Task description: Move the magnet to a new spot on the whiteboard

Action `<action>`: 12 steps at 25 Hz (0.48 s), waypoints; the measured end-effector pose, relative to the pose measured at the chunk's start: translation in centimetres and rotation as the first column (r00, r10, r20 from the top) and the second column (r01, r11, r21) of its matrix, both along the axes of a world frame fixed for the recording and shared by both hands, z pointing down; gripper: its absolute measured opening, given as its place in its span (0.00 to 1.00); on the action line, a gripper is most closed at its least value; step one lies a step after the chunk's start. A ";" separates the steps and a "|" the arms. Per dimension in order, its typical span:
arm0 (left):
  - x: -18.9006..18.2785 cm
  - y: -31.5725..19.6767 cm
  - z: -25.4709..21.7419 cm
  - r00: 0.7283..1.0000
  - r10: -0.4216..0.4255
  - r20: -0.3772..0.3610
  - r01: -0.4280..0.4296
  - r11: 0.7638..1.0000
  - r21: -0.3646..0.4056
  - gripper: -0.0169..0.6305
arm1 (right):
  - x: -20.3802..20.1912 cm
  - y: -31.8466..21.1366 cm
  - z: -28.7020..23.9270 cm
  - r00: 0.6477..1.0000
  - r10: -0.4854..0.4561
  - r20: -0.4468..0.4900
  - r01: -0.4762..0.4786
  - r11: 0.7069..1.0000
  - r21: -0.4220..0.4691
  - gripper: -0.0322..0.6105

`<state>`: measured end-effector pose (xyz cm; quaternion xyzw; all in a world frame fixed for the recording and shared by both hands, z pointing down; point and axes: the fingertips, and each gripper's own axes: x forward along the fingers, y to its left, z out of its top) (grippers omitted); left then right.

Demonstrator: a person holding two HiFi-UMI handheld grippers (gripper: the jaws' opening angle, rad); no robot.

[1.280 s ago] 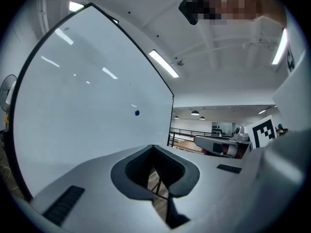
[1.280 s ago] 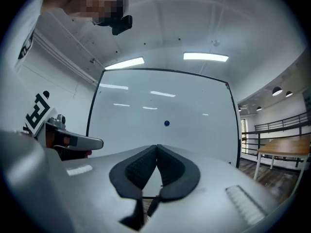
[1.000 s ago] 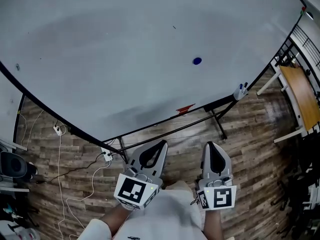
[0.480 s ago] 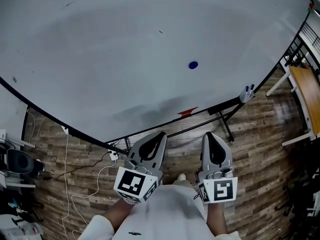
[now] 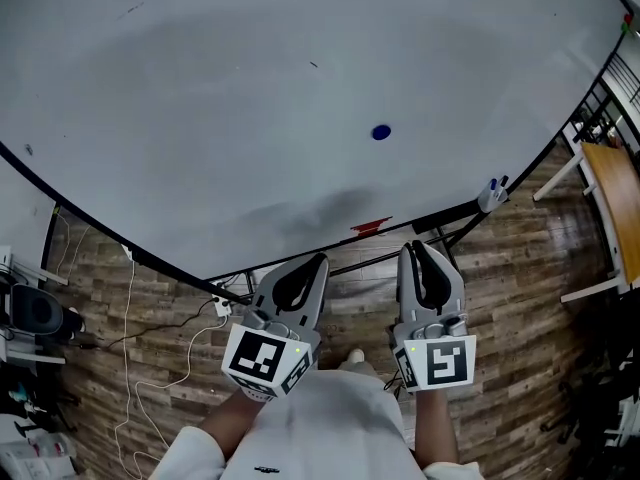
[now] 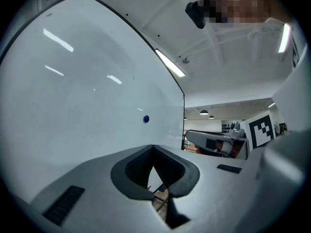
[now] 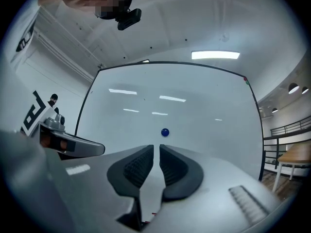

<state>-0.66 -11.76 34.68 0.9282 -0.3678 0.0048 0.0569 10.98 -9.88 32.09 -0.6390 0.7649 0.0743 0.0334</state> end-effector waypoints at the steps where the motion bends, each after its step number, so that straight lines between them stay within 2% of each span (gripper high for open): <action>1: -0.1 -0.1 -0.1 1.000 -0.007 0.000 0.007 1.000 0.003 0.04 | 0.0 -0.4 -0.2 1.000 -0.002 -0.003 0.002 1.000 0.003 0.12; 4: -0.3 -0.5 -0.5 1.000 -0.029 -0.005 0.029 0.999 0.018 0.04 | 0.0 -1.8 -0.7 1.000 -0.017 -0.016 0.017 1.000 0.008 0.17; 12: -1.1 -1.7 -1.1 0.997 -0.074 -0.016 0.074 0.997 0.025 0.04 | -0.3 -5.7 -1.8 0.999 -0.038 -0.009 0.038 0.999 0.007 0.22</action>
